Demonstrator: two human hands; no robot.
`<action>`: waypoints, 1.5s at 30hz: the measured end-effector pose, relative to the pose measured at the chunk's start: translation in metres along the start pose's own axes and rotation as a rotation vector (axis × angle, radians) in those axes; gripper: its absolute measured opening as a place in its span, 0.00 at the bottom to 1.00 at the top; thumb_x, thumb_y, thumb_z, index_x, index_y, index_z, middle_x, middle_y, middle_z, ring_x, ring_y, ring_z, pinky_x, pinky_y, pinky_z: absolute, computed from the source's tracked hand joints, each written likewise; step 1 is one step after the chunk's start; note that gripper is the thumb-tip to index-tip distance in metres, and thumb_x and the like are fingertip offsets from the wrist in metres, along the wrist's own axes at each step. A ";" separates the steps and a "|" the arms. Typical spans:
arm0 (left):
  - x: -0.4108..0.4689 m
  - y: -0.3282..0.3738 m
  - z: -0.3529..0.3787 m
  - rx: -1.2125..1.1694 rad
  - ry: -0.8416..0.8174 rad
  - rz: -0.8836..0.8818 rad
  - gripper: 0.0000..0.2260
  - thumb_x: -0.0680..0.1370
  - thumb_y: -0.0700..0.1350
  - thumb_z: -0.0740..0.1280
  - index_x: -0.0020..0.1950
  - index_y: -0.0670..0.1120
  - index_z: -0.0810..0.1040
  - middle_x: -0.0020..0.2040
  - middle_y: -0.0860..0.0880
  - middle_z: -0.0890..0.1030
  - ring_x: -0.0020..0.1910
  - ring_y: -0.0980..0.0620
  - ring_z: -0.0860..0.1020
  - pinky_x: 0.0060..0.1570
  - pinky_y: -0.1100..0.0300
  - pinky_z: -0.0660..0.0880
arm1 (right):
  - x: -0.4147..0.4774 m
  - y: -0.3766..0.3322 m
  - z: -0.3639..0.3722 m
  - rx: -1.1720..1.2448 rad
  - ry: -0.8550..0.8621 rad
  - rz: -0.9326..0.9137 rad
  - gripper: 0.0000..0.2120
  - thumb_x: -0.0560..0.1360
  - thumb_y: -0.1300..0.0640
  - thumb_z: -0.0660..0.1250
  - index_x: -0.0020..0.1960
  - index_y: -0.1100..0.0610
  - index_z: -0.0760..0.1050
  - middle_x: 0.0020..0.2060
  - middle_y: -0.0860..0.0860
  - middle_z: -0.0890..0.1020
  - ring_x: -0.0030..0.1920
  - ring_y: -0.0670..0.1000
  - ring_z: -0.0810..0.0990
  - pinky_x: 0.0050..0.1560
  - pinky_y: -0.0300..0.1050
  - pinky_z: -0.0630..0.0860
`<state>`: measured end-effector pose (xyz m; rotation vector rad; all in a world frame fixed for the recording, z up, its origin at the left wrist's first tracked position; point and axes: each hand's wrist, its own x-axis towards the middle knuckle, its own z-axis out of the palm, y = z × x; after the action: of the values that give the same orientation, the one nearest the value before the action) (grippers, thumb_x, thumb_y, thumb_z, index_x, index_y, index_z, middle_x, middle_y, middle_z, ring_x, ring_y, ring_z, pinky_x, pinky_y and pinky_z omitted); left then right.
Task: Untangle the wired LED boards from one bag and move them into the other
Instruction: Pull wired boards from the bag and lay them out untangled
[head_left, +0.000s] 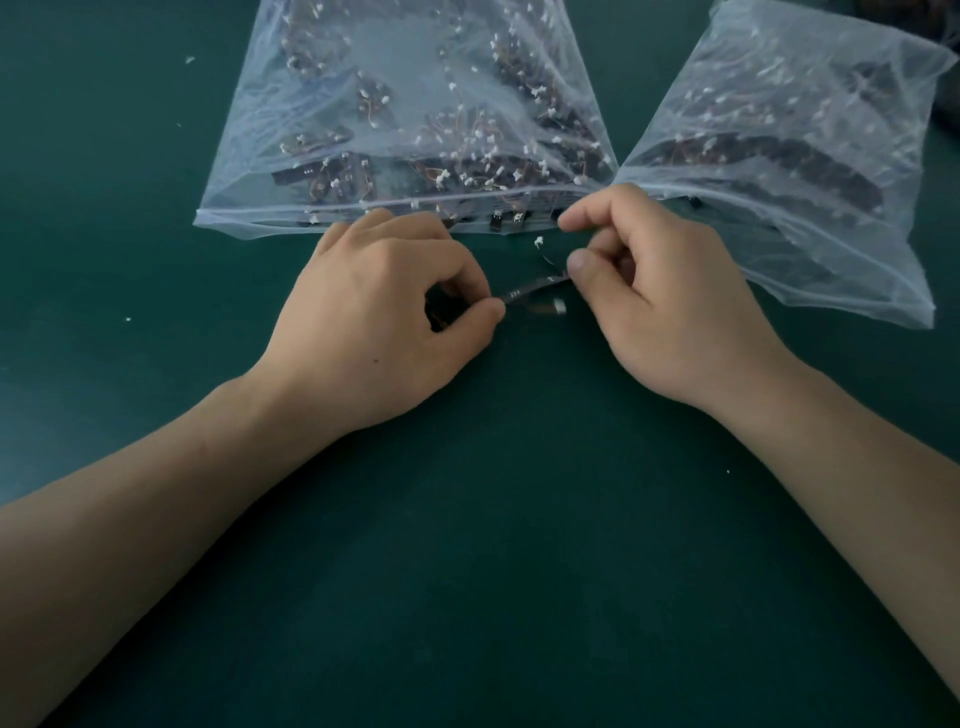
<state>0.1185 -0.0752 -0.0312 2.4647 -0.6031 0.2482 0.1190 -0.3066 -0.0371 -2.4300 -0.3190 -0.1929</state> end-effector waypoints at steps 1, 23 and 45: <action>-0.001 -0.001 0.001 0.001 0.012 0.008 0.08 0.79 0.52 0.69 0.43 0.52 0.83 0.43 0.56 0.79 0.45 0.47 0.77 0.55 0.45 0.76 | 0.000 0.001 0.000 -0.002 0.000 0.004 0.08 0.84 0.54 0.66 0.62 0.49 0.77 0.39 0.42 0.79 0.39 0.43 0.78 0.40 0.44 0.74; 0.001 -0.002 -0.007 -0.132 -0.090 0.020 0.05 0.78 0.49 0.65 0.47 0.51 0.80 0.43 0.59 0.78 0.47 0.57 0.75 0.52 0.63 0.68 | 0.002 0.000 0.000 -0.069 -0.029 -0.025 0.09 0.78 0.55 0.70 0.57 0.48 0.82 0.50 0.43 0.78 0.52 0.44 0.78 0.52 0.47 0.77; 0.005 -0.022 -0.023 0.159 -0.215 0.145 0.04 0.69 0.49 0.60 0.36 0.50 0.70 0.39 0.54 0.72 0.40 0.48 0.70 0.34 0.53 0.69 | 0.002 0.002 0.000 -0.097 -0.027 -0.038 0.05 0.79 0.51 0.70 0.54 0.46 0.82 0.48 0.40 0.76 0.46 0.34 0.72 0.46 0.34 0.69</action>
<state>0.1323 -0.0475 -0.0217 2.6242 -0.8858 0.0897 0.1212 -0.3073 -0.0379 -2.5255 -0.3760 -0.1963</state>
